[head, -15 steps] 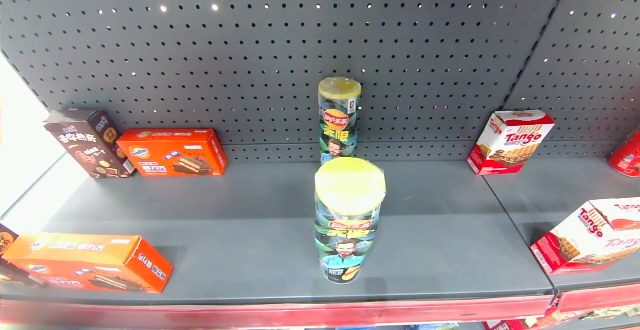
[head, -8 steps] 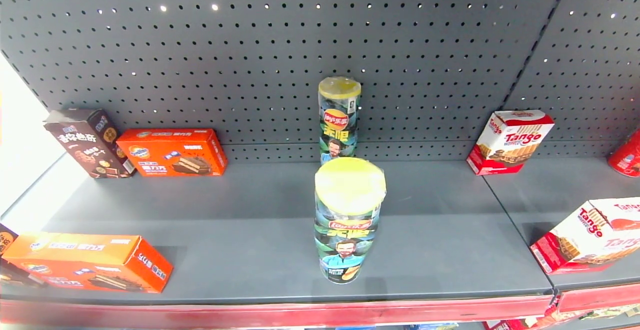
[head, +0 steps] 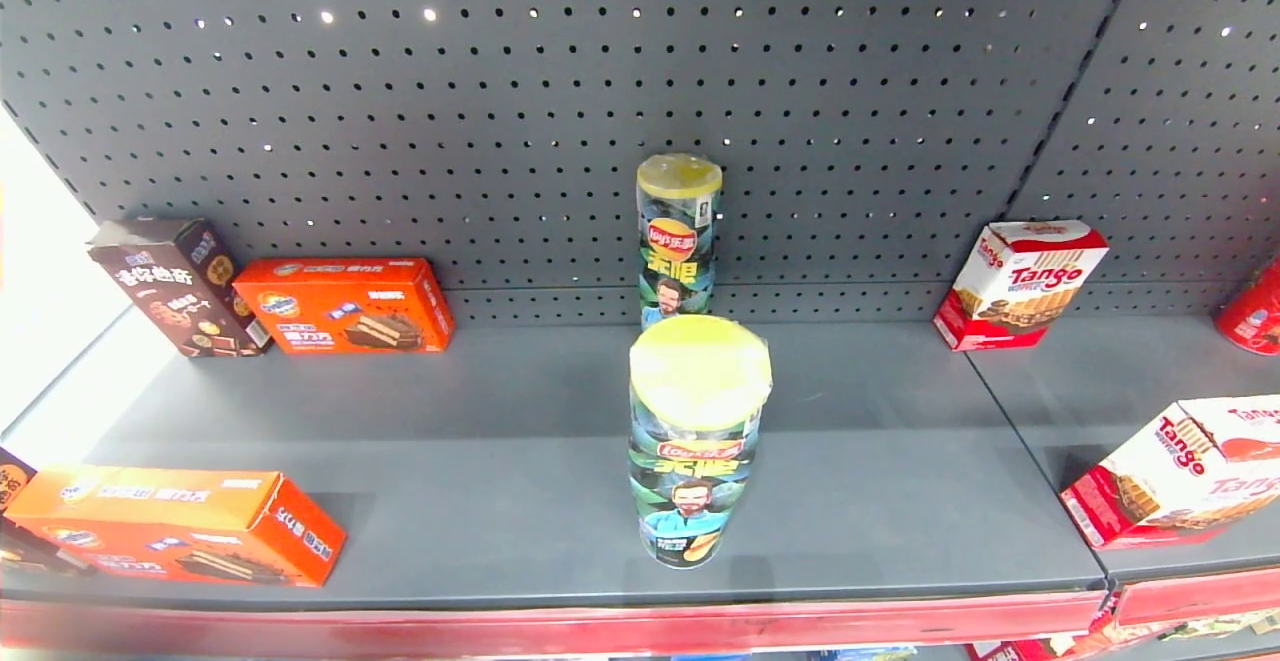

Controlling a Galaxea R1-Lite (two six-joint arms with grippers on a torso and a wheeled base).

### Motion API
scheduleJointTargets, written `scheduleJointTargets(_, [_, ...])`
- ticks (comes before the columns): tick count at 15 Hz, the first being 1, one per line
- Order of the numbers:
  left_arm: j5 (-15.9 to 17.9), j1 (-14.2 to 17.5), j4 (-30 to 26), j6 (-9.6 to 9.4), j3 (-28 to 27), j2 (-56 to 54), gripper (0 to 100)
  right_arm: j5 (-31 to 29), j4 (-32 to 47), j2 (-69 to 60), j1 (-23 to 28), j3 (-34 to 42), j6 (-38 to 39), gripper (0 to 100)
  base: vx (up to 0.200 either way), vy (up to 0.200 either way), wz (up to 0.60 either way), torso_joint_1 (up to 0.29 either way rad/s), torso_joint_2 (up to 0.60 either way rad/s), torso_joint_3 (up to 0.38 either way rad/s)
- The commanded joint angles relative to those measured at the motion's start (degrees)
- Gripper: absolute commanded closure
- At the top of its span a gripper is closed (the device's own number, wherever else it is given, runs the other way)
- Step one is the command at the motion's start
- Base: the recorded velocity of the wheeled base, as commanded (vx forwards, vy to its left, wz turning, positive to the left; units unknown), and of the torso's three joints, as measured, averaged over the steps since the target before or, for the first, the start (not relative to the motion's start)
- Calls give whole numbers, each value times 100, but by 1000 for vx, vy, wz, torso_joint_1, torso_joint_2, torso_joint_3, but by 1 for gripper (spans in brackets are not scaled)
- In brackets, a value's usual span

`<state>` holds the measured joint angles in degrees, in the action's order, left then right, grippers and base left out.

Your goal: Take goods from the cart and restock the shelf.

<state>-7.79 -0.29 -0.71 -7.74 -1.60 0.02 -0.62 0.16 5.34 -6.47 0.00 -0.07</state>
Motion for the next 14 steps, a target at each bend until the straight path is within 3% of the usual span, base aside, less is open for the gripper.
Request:
scheduleJointTargets(1, [58,-6,-8,27,1,-2,0,1,2,20,-3,0,-1,0,0,0,0,0,0,0])
scheduleJointTargets(4, [445,-6,159,185,45,-2,0,1,2,20,-3,0,-1,0,0,0,0,0,0,0])
scheduleJointTargets(5, [542,12,167,458,54,-2,0,1,2,20,-3,0,-1,0,0,0,0,0,0,0])
scheduleJointTargets(6, [1192,29,44,528,151,-2,0,1,2,20,-3,0,-1,0,0,0,0,0,0,0])
scheduleJointTargets(7, [1306,29,36,335,151,-2,0,1,2,20,-3,0,-1,0,0,0,0,0,0,0])
scheduleJointTargets(8, [1306,29,44,273,151,-2,0,1,2,20,-3,0,-1,0,0,0,0,0,0,0])
scheduleJointTargets(9, [1298,29,44,27,151,-2,0,1,2,20,-3,0,-1,0,0,0,0,0,0,0])
scheduleJointTargets(10, [1280,29,44,9,151,-2,0,1,2,11,-3,0,-1,0,0,0,0,0,0,0])
scheduleJointTargets(11, [1210,20,36,150,151,-2,0,1,2,20,-3,0,-1,0,0,0,0,0,0,0])
scheduleJointTargets(12, [823,20,44,739,151,-2,0,1,2,20,-3,0,-1,0,0,0,0,0,0,0])
scheduleJointTargets(14, [753,20,44,800,151,-2,0,1,2,11,-3,0,-1,0,0,0,0,0,0,0])
